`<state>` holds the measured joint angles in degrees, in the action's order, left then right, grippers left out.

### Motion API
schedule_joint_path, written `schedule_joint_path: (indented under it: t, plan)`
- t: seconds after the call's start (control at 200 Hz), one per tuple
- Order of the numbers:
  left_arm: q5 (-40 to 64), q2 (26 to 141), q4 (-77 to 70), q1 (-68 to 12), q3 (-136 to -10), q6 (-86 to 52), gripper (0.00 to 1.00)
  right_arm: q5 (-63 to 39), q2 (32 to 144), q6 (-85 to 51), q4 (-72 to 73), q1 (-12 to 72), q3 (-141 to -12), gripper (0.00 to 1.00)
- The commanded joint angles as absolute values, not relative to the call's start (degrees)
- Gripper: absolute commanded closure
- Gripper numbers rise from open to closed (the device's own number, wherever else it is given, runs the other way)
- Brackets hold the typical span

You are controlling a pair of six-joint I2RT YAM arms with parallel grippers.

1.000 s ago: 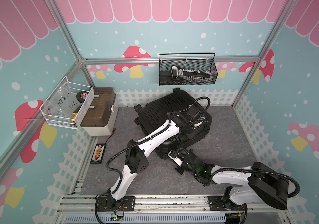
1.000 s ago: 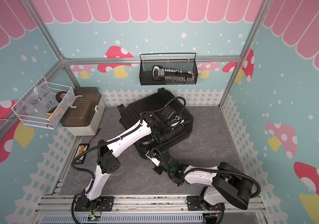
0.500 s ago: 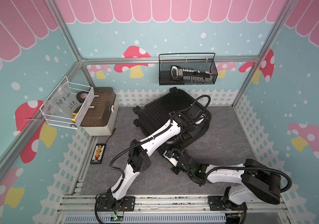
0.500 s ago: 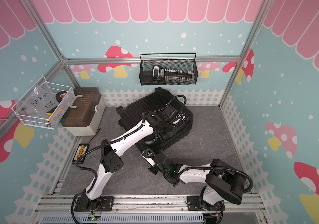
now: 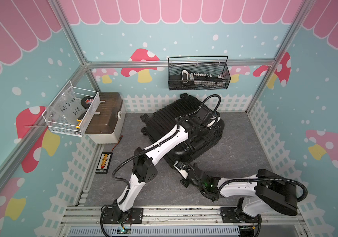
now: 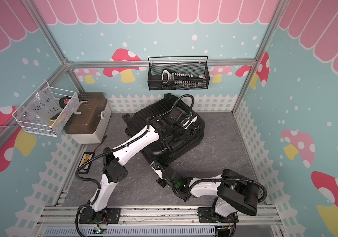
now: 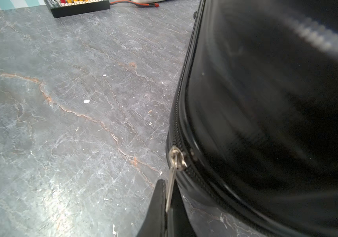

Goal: Close the suitcase zippers
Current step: Zip the zipper on the suitcase.

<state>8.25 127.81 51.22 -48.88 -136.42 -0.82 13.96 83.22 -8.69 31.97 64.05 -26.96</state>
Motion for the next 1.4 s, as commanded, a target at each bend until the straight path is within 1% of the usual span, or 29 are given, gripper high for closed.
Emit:
schedule_joint_path:
  t: [0.0, 0.125, 0.215, 0.305, 0.375, 0.46, 0.626, 0.701, 0.756, 0.781, 0.911, 0.936, 1.011, 1.131, 1.146, 1.171, 1.221, 1.326, 1.396]
  plan:
    - [8.49, 122.03, 48.87, -48.71, -136.18, 0.7, 0.37, 11.14, 81.92, -8.44, 36.81, 65.65, -26.93, 1.0]
    - [4.62, 119.35, 51.51, -47.55, -136.58, 1.15, 0.37, 11.29, 82.2, -8.44, 36.57, 65.65, -27.05, 1.0]
    - [0.93, 117.24, 54.79, -44.92, -136.71, 0.35, 0.38, 11.69, 82.27, -8.75, 36.48, 65.65, -27.05, 1.0]
    - [0.52, 114.43, 55.84, -39.57, -134.21, -1.98, 0.42, 11.95, 82.37, -8.75, 36.46, 65.65, -27.04, 1.0]
    - [-0.36, 112.57, 55.66, -34.91, -131.44, -3.3, 0.47, 11.84, 82.31, -8.7, 36.41, 65.65, -27.04, 1.0]
    - [-1.1, 111.45, 54.84, -29.17, -128.6, -3.85, 0.49, 11.69, 82.0, -8.66, 36.13, 65.65, -27.01, 1.0]
    - [0.55, 111.61, 51.17, -18.67, -124.91, -6.37, 0.58, 11.87, 82.26, -8.61, 36.04, 65.65, -27.15, 1.0]
    - [-0.03, 112.56, 50.44, -15.99, -124.89, -6.52, 0.61, 11.58, 82.38, -8.57, 36.09, 65.65, -27.24, 1.0]
    - [-0.88, 113.25, 49.44, -14.56, -124.74, -6.74, 0.63, 11.45, 82.38, -8.53, 36.11, 65.67, -27.29, 1.0]
    - [-1.02, 113.64, 48.8, -13.92, -124.64, -6.74, 0.65, 11.43, 82.38, -8.55, 36.09, 65.65, -27.31, 1.0]
    - [-0.89, 117.02, 46.93, -11.07, -126.04, -7.01, 0.68, 11.01, 82.57, -8.54, 36.08, 65.65, -27.59, 1.0]
    - [-0.73, 118.04, 46.93, -10.63, -126.66, -6.78, 0.7, 10.92, 82.54, -8.57, 36.06, 65.65, -27.6, 1.0]
    - [-1.15, 120.59, 46.93, -9.73, -128.12, -6.76, 0.71, 10.88, 82.56, -8.93, 36.17, 65.68, -27.59, 1.0]
    - [0.07, 124.39, 47.02, -9.4, -130.91, -5.99, 0.74, 11.06, 82.55, -9.01, 36.05, 65.65, -27.53, 1.0]
    - [0.16, 124.78, 47.09, -9.45, -131.15, -5.97, 0.75, 11.03, 82.61, -8.97, 36.11, 65.65, -27.56, 1.0]
    - [0.25, 125.48, 47.19, -9.46, -131.56, -5.98, 0.79, 11.05, 82.62, -8.92, 36.06, 65.73, -27.57, 1.0]
    - [-0.13, 126.72, 47.92, -9.4, -132.47, -5.89, 0.81, 11.28, 82.55, -8.81, 36.1, 65.65, -27.49, 1.0]
    - [-0.44, 127.97, 49.09, -9.4, -132.2, -5.36, 0.86, 11.86, 82.18, -8.63, 36.09, 65.65, -27.29, 1.0]
    - [-0.51, 127.74, 49.92, -9.41, -130.85, -4.48, 0.87, 12.52, 81.92, -8.57, 35.74, 65.65, -27.28, 1.0]
